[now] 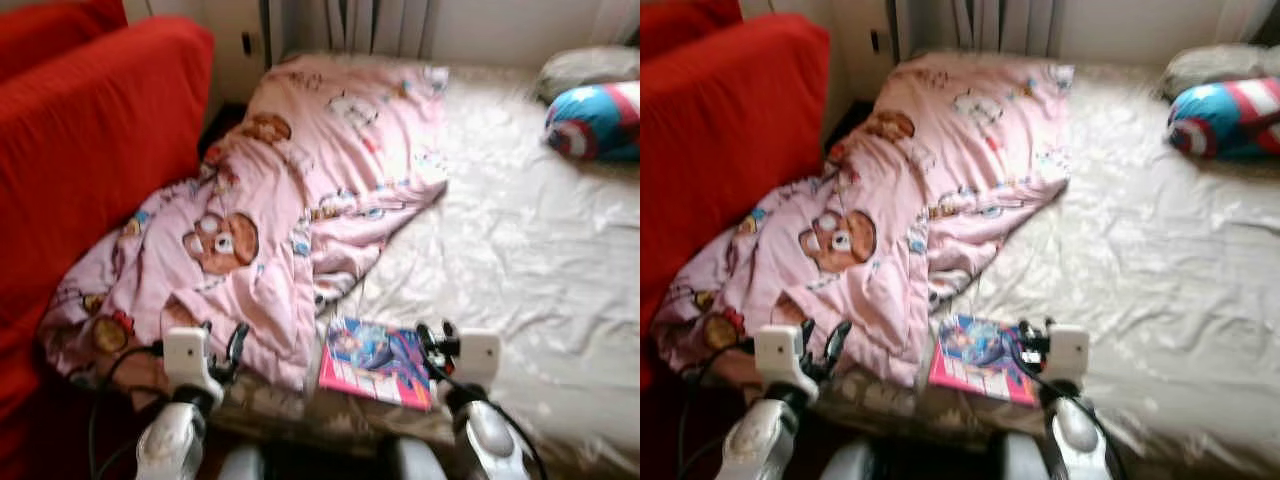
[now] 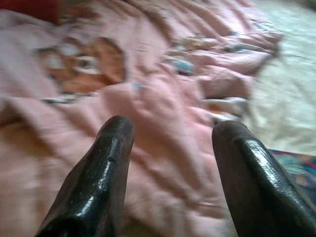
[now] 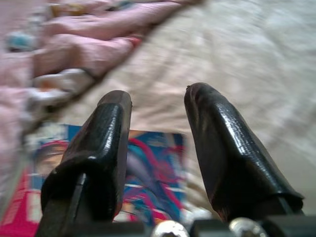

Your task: Clean up the room

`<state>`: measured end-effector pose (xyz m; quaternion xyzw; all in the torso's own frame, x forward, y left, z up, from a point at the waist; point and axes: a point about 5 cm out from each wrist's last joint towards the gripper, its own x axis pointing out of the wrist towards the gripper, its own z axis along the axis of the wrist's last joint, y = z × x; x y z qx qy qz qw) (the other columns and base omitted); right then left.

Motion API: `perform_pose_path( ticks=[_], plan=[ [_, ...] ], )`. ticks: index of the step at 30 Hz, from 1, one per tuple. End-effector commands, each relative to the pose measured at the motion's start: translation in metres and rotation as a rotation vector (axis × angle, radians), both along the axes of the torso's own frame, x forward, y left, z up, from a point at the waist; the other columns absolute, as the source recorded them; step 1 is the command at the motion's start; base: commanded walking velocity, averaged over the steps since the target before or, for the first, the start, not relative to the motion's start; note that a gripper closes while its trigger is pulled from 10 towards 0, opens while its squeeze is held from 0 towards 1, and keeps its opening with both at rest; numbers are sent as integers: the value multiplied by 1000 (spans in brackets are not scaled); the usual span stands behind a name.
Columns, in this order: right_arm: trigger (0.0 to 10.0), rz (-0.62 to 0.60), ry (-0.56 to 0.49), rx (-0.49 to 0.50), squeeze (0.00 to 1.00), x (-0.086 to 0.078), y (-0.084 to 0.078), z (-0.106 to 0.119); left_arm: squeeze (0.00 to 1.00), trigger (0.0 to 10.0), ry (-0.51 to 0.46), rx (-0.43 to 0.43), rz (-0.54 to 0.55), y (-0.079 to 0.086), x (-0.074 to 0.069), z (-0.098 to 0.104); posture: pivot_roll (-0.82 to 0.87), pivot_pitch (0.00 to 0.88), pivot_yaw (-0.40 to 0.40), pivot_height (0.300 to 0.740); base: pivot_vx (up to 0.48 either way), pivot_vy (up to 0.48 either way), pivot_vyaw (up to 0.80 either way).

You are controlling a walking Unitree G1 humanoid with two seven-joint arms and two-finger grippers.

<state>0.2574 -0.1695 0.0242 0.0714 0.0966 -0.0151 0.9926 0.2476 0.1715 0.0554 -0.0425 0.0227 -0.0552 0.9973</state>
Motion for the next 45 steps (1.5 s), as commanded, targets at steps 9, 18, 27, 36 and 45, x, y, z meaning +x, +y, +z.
perform_pose_path(
  ticks=[9, 18, 27, 36, 45],
  plan=[
    [10000, -46, 153, 80, 1000, -7, -6, -26, 0, 10000, 14, 25, 6, 5, -5, -1, -80, 177, -2, 631, 0, 0, 0],
    [10000, -111, 287, 133, 1000, 0, -13, -43, 0, 10000, 5, 24, -10, 1, 1, 3, -38, 198, 11, 631, 0, 0, 0],
    [10000, -157, 344, 167, 0, 15, -18, -43, 0, 10000, 37, 40, -34, 9, -14, 3, 0, 247, 30, 631, 0, 0, 0],
    [10000, -141, 340, 171, 0, 23, -17, -39, 0, 10000, 134, 120, -138, 32, -52, -2, 24, 273, 31, 631, 0, 0, 0],
    [10000, -133, 332, 170, 0, 23, -20, -38, 0, 10000, 18, 223, 198, 100, -37, 27, 31, 285, 19, 631, 0, 0, 0]
  ],
)
